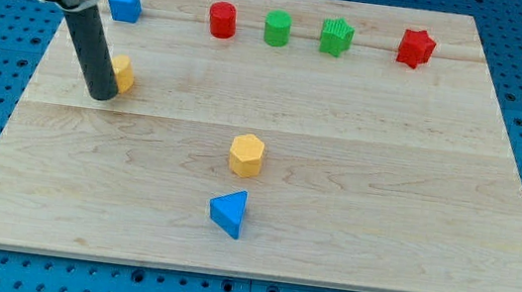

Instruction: Push the yellow heart into the blue cube

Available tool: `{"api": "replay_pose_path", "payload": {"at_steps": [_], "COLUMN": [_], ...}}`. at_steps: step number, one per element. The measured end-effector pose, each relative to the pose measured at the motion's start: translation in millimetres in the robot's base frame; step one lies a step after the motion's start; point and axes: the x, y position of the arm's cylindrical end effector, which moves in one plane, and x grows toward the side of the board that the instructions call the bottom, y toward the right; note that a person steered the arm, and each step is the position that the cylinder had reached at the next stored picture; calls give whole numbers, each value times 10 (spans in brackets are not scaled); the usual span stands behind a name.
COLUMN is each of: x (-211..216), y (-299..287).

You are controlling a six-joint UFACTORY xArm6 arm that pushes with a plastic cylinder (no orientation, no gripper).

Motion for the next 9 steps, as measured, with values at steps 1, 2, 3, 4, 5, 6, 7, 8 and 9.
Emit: {"api": "replay_pose_path", "payload": {"at_steps": [1, 2, 3, 4, 5, 6, 7, 8, 9], "x": [-240, -206, -266, -465, -747, -882, -603, -554, -843], "y": [33, 380, 469, 260, 155, 90, 90, -161, -196]}}
